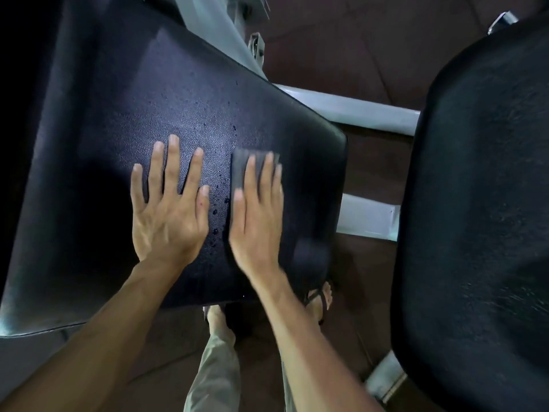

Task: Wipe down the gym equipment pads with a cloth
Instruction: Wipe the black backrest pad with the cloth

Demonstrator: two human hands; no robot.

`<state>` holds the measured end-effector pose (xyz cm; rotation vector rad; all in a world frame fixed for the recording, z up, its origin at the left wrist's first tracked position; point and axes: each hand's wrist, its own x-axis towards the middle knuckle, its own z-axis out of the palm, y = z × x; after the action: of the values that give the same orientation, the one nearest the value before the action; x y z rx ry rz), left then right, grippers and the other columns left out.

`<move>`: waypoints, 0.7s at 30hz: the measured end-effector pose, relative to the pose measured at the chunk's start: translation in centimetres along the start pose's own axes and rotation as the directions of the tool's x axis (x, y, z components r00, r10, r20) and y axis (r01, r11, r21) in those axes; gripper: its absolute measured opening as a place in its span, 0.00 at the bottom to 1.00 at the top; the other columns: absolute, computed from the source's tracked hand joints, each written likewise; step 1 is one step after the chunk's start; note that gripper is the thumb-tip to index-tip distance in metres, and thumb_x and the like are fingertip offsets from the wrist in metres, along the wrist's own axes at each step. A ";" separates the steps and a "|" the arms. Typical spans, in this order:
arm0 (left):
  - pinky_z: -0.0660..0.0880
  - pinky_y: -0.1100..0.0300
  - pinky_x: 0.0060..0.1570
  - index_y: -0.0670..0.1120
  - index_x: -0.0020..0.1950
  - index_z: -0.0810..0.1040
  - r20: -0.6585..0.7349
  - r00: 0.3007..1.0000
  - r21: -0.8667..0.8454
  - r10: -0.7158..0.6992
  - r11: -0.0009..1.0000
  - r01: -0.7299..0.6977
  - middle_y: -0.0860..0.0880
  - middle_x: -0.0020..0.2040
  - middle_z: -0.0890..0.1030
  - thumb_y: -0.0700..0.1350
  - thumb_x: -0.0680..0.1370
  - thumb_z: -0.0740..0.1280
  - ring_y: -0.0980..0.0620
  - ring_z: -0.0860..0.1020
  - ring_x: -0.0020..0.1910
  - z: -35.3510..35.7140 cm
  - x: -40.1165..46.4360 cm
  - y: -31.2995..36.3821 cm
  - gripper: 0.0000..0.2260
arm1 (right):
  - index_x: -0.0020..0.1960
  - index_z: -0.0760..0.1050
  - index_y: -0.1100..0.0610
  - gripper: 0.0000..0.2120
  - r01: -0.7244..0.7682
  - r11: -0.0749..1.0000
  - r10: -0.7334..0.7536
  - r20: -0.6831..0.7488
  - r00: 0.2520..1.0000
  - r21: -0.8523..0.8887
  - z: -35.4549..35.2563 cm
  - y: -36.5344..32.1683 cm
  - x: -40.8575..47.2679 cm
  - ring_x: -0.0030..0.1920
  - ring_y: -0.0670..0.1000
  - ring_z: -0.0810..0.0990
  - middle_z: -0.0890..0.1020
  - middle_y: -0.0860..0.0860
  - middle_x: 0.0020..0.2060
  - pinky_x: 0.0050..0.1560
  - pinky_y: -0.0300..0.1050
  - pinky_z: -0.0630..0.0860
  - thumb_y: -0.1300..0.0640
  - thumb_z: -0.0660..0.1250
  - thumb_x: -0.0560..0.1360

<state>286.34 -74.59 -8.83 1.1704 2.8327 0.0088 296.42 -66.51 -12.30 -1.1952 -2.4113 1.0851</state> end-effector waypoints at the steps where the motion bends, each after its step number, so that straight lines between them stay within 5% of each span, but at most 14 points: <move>1: 0.42 0.46 0.78 0.54 0.82 0.50 -0.001 1.000 -0.001 0.000 1.000 0.000 0.48 0.83 0.46 0.53 0.84 0.48 0.48 0.45 0.82 0.0 0.0 0.0 0.25 | 0.81 0.49 0.55 0.26 0.001 1.000 -0.001 0.039 0.999 -0.001 0.2 0.3 -3.1 0.81 0.55 0.42 0.47 0.55 0.81 0.79 0.56 0.53 0.52 0.48 0.85; 7: 0.44 0.45 0.78 0.53 0.81 0.52 -0.016 1.000 0.006 -0.003 1.000 0.004 0.47 0.83 0.48 0.53 0.85 0.51 0.47 0.47 0.82 -0.1 -0.1 0.1 0.24 | 0.81 0.42 0.50 0.27 -0.086 0.980 0.103 0.087 0.991 -0.181 -0.3 5.4 -13.2 0.81 0.56 0.45 0.43 0.51 0.81 0.77 0.58 0.51 0.45 0.42 0.85; 14: 0.45 0.44 0.78 0.53 0.81 0.53 -0.026 1.000 0.013 0.006 1.000 -0.005 0.46 0.83 0.49 0.53 0.85 0.50 0.46 0.48 0.82 0.1 0.0 0.1 0.24 | 0.80 0.53 0.59 0.27 -0.391 0.920 0.379 -0.173 0.909 -0.040 -2.6 6.1 5.0 0.80 0.64 0.49 0.51 0.60 0.80 0.76 0.65 0.55 0.49 0.46 0.84; 17: 0.46 0.44 0.79 0.53 0.81 0.52 -0.032 0.999 0.015 0.008 1.000 -0.008 0.46 0.83 0.49 0.53 0.85 0.49 0.46 0.48 0.82 0.1 0.0 0.0 0.24 | 0.81 0.52 0.57 0.27 -0.289 0.956 0.278 -0.160 0.947 -0.050 -1.3 2.2 9.0 0.80 0.64 0.47 0.50 0.60 0.80 0.77 0.63 0.53 0.49 0.47 0.84; 21: 0.44 0.45 0.78 0.54 0.81 0.51 -0.015 1.000 0.004 0.001 1.000 -0.001 0.47 0.83 0.47 0.53 0.85 0.48 0.48 0.46 0.82 0.1 -0.1 0.0 0.24 | 0.81 0.48 0.57 0.27 0.000 0.997 0.000 -0.005 1.000 -0.080 0.4 -0.9 2.1 0.81 0.58 0.41 0.45 0.57 0.81 0.79 0.59 0.49 0.49 0.45 0.85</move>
<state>286.39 -74.67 -8.96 1.1769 2.8468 0.0116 294.30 -65.46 -12.14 -1.2211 -2.4727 0.9933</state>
